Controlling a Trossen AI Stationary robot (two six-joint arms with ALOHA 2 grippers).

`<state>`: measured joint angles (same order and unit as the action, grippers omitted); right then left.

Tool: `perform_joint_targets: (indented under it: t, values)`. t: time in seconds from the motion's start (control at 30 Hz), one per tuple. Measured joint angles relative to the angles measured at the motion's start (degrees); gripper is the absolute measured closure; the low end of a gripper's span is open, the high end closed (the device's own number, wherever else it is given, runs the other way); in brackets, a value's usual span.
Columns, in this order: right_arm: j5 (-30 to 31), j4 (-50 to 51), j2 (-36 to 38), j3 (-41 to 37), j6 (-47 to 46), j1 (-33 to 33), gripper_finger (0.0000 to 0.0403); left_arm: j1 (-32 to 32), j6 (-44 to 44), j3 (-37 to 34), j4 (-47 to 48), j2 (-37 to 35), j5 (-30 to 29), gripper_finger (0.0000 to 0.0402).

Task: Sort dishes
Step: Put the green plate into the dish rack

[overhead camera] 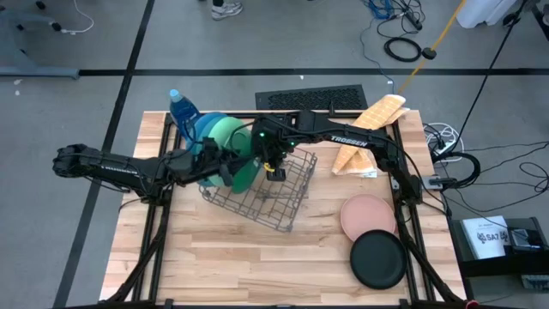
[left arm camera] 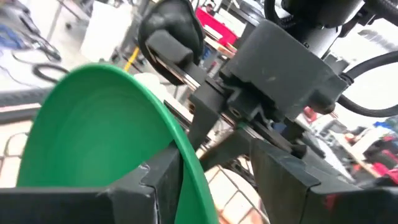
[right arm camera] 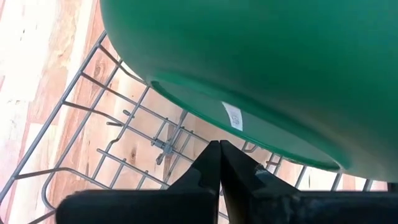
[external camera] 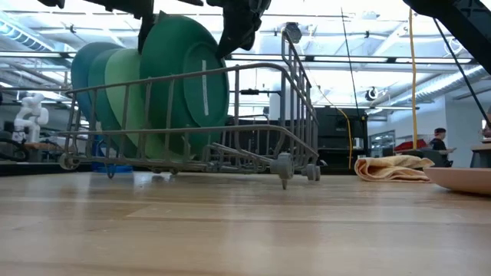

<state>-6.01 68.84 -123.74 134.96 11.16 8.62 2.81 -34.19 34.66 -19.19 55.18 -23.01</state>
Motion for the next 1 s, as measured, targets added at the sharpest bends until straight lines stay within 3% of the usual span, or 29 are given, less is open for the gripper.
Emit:
perform_joint_targets:
  t: [0.27,0.63,1.0]
  values:
    - [0.0,0.0,0.0,0.0,0.0,0.0,0.0403,0.0,9.2,0.0,-1.4,0.0,-3.7,0.0218]
    - [-0.1,0.0,0.1,0.0,0.0,0.0,0.0403,1.3,31.5,3.3,3.9,0.0,-10.1,0.0218]
    - [-0.1,-0.5,-0.1,0.0,0.0,0.0,0.0403,4.2,34.9,4.0,11.5,0.0,-14.8,0.0218]
